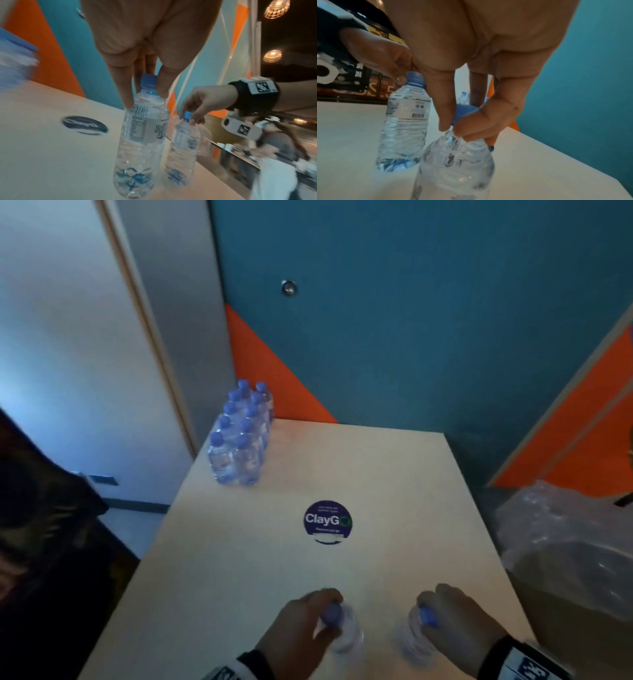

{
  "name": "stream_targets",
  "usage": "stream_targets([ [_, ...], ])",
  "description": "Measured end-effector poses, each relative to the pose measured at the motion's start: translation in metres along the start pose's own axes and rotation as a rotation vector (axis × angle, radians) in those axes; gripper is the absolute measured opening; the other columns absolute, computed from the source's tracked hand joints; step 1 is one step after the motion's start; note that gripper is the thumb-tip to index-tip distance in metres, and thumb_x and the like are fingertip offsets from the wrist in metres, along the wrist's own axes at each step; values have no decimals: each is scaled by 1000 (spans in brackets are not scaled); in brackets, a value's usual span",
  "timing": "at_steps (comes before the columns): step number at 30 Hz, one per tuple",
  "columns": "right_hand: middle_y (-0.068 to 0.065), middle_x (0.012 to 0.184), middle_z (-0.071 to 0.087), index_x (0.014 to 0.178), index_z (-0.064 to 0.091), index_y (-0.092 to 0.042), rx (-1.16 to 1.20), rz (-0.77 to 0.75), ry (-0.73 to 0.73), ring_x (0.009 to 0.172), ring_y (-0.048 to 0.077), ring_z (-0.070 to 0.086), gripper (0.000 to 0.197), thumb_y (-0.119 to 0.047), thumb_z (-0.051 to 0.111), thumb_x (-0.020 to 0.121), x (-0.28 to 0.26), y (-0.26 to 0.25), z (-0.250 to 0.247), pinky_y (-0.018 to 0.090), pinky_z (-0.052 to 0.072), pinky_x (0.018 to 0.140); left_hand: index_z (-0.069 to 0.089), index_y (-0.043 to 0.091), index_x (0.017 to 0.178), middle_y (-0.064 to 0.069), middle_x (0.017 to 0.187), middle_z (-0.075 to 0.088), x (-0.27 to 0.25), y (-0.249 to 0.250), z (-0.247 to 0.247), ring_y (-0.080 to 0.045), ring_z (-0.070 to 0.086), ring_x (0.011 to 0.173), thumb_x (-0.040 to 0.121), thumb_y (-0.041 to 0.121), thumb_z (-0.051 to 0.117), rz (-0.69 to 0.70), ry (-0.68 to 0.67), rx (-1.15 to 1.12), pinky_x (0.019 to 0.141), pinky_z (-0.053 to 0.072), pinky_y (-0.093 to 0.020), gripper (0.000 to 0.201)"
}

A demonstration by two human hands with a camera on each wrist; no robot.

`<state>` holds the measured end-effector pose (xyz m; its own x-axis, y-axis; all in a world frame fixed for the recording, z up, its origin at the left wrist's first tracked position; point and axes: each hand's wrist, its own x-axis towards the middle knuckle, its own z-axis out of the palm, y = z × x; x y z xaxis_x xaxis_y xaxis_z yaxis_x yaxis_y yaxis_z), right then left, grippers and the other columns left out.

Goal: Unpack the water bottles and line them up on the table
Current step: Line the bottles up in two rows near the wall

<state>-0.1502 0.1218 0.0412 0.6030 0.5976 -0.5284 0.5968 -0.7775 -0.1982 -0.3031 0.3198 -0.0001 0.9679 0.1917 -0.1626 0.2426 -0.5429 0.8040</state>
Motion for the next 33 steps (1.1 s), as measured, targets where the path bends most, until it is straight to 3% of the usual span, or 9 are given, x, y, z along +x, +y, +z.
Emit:
stream_targets([
  [4, 1, 88, 42, 104, 58, -16, -7, -103, 72, 92, 26, 50, 19, -18, 44, 90, 43, -61, -20, 29, 35, 70, 53, 39, 97, 2, 104, 67, 2, -43, -82, -17, 63, 92, 75, 19, 66, -113, 203, 5, 80, 56, -34, 33],
  [8, -9, 73, 32, 76, 50, -30, 30, -188, 128, 79, 21, 42, 18, -17, 47, 88, 82, -129, -38, 17, 31, 57, 58, 22, 100, -7, 98, 69, 32, -90, -162, -26, 63, 90, 71, 21, 62, -184, 345, 98, 83, 52, -35, 30],
  [13, 1, 81, 42, 83, 54, -17, 12, -224, 171, 79, 26, 52, 7, -16, 48, 86, 125, -197, -57, 31, 39, 63, 59, 10, 101, -16, 98, 68, 88, -124, -226, -30, 62, 91, 76, 7, 64, -207, 384, 167, 81, 47, -32, 26],
  [16, 4, 84, 43, 91, 59, -13, 9, -199, 206, 80, 29, 51, 13, -18, 48, 88, 153, -235, -72, 29, 39, 68, 58, 11, 104, -18, 100, 68, 122, -143, -248, -34, 62, 93, 77, 5, 62, -227, 361, 192, 80, 45, -30, 28],
  [18, 11, 89, 51, 88, 58, -10, 25, -217, 209, 90, 33, 57, 12, -17, 48, 87, 170, -253, -83, 31, 42, 71, 57, 11, 107, -19, 103, 68, 133, -148, -256, -35, 61, 95, 77, 5, 61, -221, 371, 206, 83, 46, -33, 30],
  [21, 16, 94, 59, 88, 60, -10, 53, -210, 227, 90, 34, 60, 12, -12, 50, 83, 204, -279, -95, 34, 47, 74, 57, 11, 111, -20, 105, 67, 145, -159, -266, -34, 61, 96, 80, 6, 61, -202, 339, 200, 82, 44, -29, 32],
  [25, 12, 82, 50, 76, 51, -11, 58, -180, 232, 76, 31, 55, 8, -7, 50, 83, 242, -304, -103, 31, 43, 67, 57, 12, 111, -18, 104, 67, 145, -167, -272, -32, 61, 96, 80, 7, 63, -172, 307, 162, 78, 38, -23, 32],
  [30, 6, 73, 46, 84, 54, -9, 33, -130, 213, 76, 32, 54, 3, -10, 52, 86, 276, -312, -94, 31, 41, 67, 57, 13, 114, -17, 107, 68, 142, -175, -273, -31, 62, 98, 79, 8, 66, -146, 301, 136, 86, 43, -28, 36],
  [33, 15, 91, 57, 96, 58, -6, 35, -149, 223, 88, 36, 60, 13, -13, 53, 86, 284, -310, -90, 34, 48, 73, 55, 13, 117, -17, 111, 66, 141, -178, -273, -33, 60, 101, 79, 10, 66, -144, 287, 130, 90, 44, -32, 40],
])
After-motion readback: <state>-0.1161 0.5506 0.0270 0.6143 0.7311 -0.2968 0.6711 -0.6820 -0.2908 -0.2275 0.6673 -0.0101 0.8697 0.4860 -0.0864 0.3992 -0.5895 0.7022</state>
